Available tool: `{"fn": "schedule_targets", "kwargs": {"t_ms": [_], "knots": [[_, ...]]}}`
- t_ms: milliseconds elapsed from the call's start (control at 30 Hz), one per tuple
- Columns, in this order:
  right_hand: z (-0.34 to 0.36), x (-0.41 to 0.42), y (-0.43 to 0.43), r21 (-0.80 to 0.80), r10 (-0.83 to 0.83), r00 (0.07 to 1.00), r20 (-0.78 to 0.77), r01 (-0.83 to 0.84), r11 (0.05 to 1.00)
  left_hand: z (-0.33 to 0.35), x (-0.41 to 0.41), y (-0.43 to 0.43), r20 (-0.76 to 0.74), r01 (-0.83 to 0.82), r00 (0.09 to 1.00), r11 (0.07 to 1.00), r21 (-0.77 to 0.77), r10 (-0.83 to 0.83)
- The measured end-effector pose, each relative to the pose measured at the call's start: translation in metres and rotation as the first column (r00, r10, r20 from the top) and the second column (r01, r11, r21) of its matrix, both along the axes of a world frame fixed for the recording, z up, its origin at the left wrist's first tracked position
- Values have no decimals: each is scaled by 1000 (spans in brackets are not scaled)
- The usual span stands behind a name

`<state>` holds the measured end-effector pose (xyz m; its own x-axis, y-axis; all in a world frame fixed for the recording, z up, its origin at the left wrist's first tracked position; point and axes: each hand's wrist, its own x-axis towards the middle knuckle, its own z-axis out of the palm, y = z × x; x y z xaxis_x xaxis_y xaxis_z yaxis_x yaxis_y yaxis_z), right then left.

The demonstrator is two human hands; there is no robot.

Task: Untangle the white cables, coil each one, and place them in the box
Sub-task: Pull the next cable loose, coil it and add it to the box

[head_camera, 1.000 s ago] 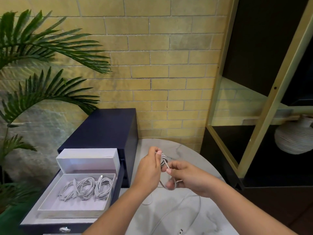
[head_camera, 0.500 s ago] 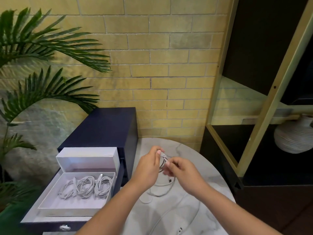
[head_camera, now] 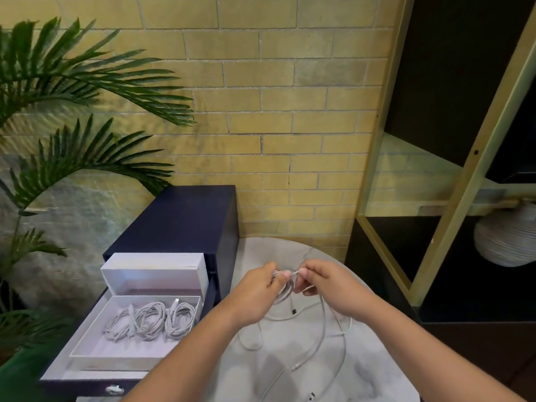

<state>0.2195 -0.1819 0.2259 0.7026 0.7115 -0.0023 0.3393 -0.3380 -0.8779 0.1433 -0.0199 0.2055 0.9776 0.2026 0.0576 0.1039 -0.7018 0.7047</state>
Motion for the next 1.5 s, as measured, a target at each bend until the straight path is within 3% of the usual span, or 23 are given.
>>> {"fn": "schedule_targets", "kwargs": {"t_ms": [67, 167, 267, 333, 533, 633, 800, 867, 1133, 1300, 1400, 1500], "knots": [[1, 8, -3, -127, 27, 955, 294, 12, 992, 2, -1, -1, 23, -15, 1000, 1000, -1, 15], [-2, 17, -7, -204, 62, 776, 628, 87, 975, 4, -3, -3, 4, -4, 1000, 990, -143, 4], [-6, 20, -9, -173, 49, 680, 731, 116, 978, 6, -3, -4, -33, 28, 999, 982, -189, -35], [-9, 20, -8, -124, 13, 677, 735, 115, 986, 7, -1, -5, -18, -3, 1000, 981, -195, 0], [-21, 10, 2, 104, -191, 846, 498, 161, 981, 11, 2, -11, 60, -101, 989, 920, -379, 133], [-25, -1, 4, 146, -186, 937, 295, 148, 978, 13, 4, -14, 49, -125, 984, 864, -488, 170], [-31, -23, 13, 220, -144, 988, 56, 128, 967, 14, 4, -23, 36, -128, 979, 732, -669, 203], [-31, -25, 16, 237, -162, 986, -28, 164, 958, 15, 3, -25, 43, -134, 974, 723, -677, 221], [-17, -21, 17, 298, -78, 928, -365, 196, 934, 13, -1, -17, 149, -137, 969, 927, -350, 199], [-9, -17, 15, 430, 89, 780, -619, 242, 870, 0, -6, -14, 264, -134, 941, 949, -284, 211], [-10, -13, 12, 401, 133, 703, -698, 231, 886, -2, -6, -14, 346, -124, 926, 987, -100, 152], [-10, -11, 10, 372, 131, 694, -708, 209, 904, 2, -4, -10, 374, -75, 927, 992, 103, 31]]}}
